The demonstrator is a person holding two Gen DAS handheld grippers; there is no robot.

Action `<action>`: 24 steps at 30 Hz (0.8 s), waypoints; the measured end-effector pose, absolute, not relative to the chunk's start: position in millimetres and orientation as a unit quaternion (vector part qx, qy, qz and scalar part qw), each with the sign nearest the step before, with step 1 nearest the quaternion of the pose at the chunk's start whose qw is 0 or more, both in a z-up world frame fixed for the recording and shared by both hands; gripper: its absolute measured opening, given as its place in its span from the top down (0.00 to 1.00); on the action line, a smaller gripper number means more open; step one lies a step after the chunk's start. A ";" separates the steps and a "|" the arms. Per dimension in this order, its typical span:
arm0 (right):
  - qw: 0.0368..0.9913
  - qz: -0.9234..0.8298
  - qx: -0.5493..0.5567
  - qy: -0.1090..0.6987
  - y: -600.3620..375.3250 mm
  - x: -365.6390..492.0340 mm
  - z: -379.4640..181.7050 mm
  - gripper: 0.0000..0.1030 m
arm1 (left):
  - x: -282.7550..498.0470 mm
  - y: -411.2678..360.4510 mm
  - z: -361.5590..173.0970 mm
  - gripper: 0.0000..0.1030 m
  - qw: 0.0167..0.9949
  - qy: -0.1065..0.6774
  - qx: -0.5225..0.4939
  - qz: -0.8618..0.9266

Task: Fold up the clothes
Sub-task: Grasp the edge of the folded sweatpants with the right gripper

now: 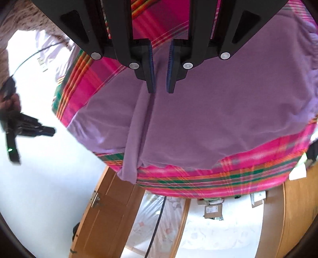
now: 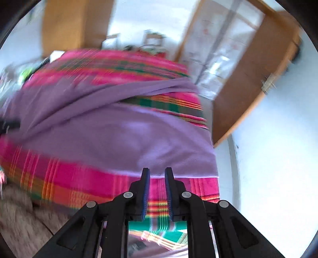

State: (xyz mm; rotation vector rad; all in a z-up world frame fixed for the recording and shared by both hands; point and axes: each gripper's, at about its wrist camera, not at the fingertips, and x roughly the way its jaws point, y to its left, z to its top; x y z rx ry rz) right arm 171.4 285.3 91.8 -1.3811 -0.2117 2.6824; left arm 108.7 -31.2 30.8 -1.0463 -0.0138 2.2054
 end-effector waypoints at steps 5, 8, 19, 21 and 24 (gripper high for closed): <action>0.030 0.894 -0.446 0.041 295.8 134.3 59.7 0.85 | 110.1 -16.0 25.6 0.84 0.340 0.024 -0.412 0.845; 0.002 0.893 -0.446 0.068 287.4 108.4 44.2 0.85 | 109.9 -13.2 23.4 0.84 0.339 0.028 -0.416 0.844; -0.056 0.891 -0.437 0.111 261.9 26.9 35.5 0.77 | 97.6 -10.3 11.3 0.84 0.339 0.014 -0.441 0.831; -0.055 0.888 -0.436 0.135 266.6 17.9 31.7 0.72 | 96.4 -9.8 10.3 0.83 0.340 0.014 -0.443 0.829; -0.052 0.883 -0.434 0.171 273.8 4.3 25.9 0.70 | 96.0 -11.6 10.9 0.83 0.342 0.014 -0.444 0.828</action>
